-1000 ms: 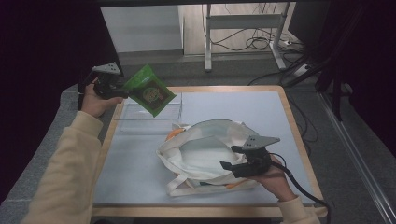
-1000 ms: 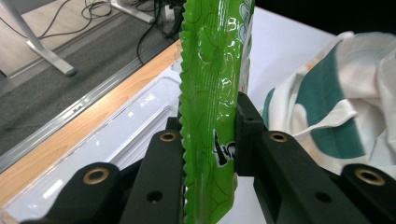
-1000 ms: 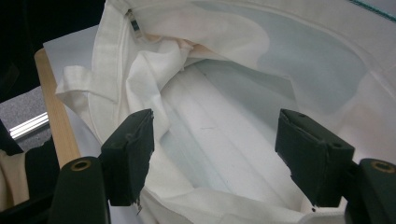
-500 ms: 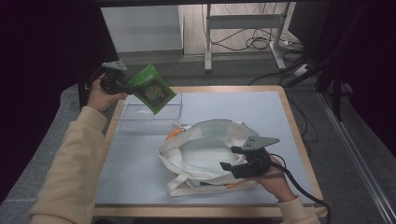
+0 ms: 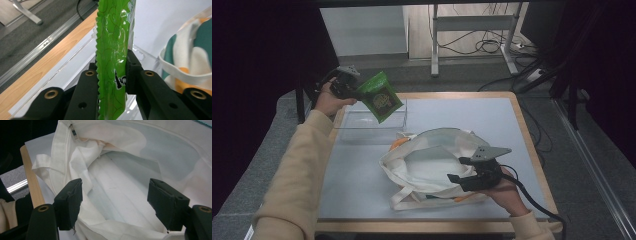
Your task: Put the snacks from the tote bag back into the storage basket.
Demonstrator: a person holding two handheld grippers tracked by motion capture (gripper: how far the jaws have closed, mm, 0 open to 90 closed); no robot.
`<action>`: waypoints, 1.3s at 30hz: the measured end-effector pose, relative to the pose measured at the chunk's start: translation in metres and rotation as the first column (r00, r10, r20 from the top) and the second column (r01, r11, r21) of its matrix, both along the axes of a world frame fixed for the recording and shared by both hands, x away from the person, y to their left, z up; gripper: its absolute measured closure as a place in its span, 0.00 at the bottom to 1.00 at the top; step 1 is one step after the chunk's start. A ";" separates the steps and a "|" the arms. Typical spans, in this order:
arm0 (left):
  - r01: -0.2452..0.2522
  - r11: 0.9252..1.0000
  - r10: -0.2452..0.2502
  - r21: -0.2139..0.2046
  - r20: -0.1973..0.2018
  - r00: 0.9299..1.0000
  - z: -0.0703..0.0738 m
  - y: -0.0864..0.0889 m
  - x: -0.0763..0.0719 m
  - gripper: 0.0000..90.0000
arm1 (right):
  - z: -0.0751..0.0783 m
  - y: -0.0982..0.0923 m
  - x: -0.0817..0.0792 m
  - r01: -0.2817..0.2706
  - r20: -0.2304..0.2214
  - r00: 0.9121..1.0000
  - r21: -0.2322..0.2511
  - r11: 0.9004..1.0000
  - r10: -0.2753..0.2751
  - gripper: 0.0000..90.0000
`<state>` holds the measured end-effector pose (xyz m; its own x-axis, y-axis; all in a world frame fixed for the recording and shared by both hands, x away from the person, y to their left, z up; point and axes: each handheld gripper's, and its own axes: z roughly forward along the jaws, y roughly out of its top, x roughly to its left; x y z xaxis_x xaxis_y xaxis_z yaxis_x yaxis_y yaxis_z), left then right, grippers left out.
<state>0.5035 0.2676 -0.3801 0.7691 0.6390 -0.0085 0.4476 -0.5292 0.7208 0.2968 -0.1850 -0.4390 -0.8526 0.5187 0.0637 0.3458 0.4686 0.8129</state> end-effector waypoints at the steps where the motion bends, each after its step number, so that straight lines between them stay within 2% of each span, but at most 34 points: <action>1: 0.000 1.000 0.000 0.003 -0.001 1.000 -0.001 -0.001 0.002 0.85 | 0.000 0.000 0.000 0.000 0.000 1.000 -0.002 1.000 0.000 0.32; 7: -0.003 1.000 0.004 0.031 -0.021 1.000 -0.011 -0.005 0.014 0.85 | 0.002 -0.002 0.000 0.006 0.004 1.000 0.005 1.000 -0.006 0.32; 10: 0.003 0.998 -0.001 0.058 -0.032 0.999 -0.016 -0.008 0.017 0.85 | 0.003 -0.002 0.000 0.005 0.007 1.000 0.004 1.000 -0.005 0.32; 11: 0.001 0.999 0.001 0.053 -0.039 0.999 -0.018 -0.009 0.018 0.85 | 0.003 -0.002 0.000 0.005 0.007 1.000 0.004 1.000 -0.005 0.32; 17: 0.001 0.996 0.004 0.089 -0.054 0.999 -0.026 -0.012 0.025 0.85 | 0.002 -0.002 0.000 0.001 0.005 1.000 -0.002 1.000 -0.001 0.32; 21: 0.024 0.991 -0.014 0.134 -0.073 0.997 -0.030 -0.013 0.030 0.85 | 0.002 -0.002 0.000 0.002 0.006 1.000 -0.001 1.000 -0.002 0.32; 28: 0.076 0.983 -0.060 0.165 -0.096 0.994 -0.037 -0.022 0.039 0.85 | 0.002 -0.002 0.001 0.005 0.005 1.000 -0.005 1.000 -0.005 0.32; 32: 0.089 0.980 -0.070 0.176 -0.108 0.992 -0.042 -0.029 0.046 0.84 | 0.001 -0.002 0.000 0.004 0.004 1.000 -0.008 1.000 -0.004 0.32; 34: 0.091 0.981 -0.073 0.171 -0.110 0.991 -0.044 -0.028 0.049 0.84 | 0.002 -0.002 0.000 0.004 0.004 1.000 -0.009 1.000 -0.004 0.31; 39: 0.056 0.989 -0.043 0.136 -0.095 0.995 -0.049 -0.023 0.058 0.82 | 0.002 -0.003 0.001 0.005 0.006 1.000 -0.010 1.000 -0.005 0.31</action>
